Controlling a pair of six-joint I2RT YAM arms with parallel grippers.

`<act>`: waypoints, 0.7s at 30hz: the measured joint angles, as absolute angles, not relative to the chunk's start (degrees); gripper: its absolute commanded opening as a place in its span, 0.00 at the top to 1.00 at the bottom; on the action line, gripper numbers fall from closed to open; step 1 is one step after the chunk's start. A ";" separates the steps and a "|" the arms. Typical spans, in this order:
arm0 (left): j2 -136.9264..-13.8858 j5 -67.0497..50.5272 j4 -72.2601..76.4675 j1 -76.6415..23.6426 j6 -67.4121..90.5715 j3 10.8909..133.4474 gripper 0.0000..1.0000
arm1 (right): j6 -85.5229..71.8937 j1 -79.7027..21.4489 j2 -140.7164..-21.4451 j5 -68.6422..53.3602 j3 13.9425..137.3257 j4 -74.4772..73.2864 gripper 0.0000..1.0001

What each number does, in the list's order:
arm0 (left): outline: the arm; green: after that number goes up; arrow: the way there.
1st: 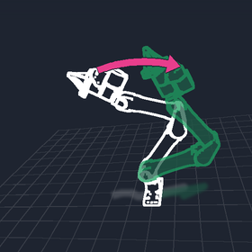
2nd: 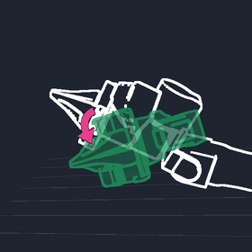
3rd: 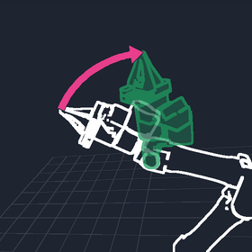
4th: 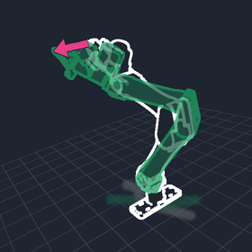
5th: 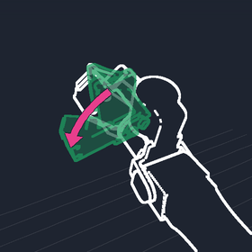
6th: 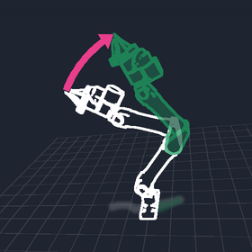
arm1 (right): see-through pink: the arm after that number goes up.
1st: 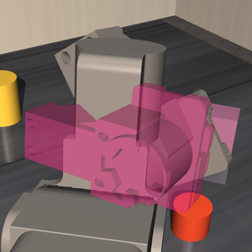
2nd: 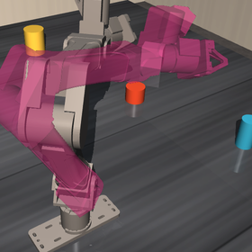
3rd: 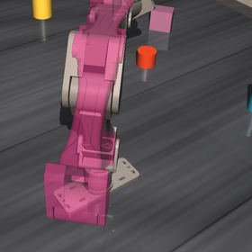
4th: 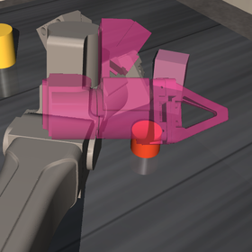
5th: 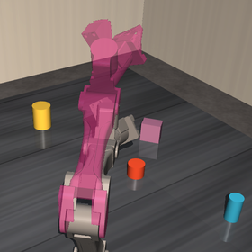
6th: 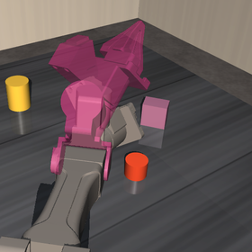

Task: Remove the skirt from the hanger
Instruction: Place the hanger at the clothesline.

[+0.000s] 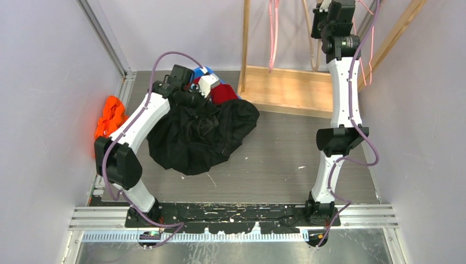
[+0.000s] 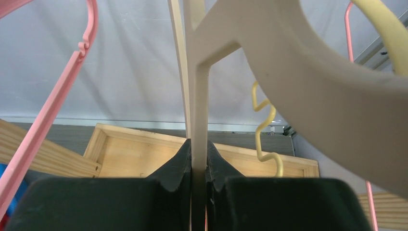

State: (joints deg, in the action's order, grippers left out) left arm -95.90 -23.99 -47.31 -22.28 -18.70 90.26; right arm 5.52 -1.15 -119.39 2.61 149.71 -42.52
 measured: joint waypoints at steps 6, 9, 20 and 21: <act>-97.12 -23.62 -48.12 -22.41 -18.39 91.20 1.00 | 5.65 -1.06 -119.11 2.39 148.97 -42.11 0.81; -98.10 -23.55 -48.40 -22.55 -18.33 92.20 1.00 | 5.69 -0.99 -118.58 2.35 147.63 -41.06 0.87; -99.04 -23.05 -48.51 -24.32 -18.17 92.75 1.00 | 5.76 -0.62 -112.12 0.27 136.59 -37.74 0.50; -99.04 -23.00 -48.53 -24.45 -18.17 92.73 1.00 | 5.87 -0.58 -112.14 0.19 136.44 -38.26 0.45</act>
State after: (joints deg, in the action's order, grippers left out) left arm -99.04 -23.00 -48.53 -24.45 -18.17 92.73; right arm 5.87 -0.58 -112.14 0.19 136.44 -38.26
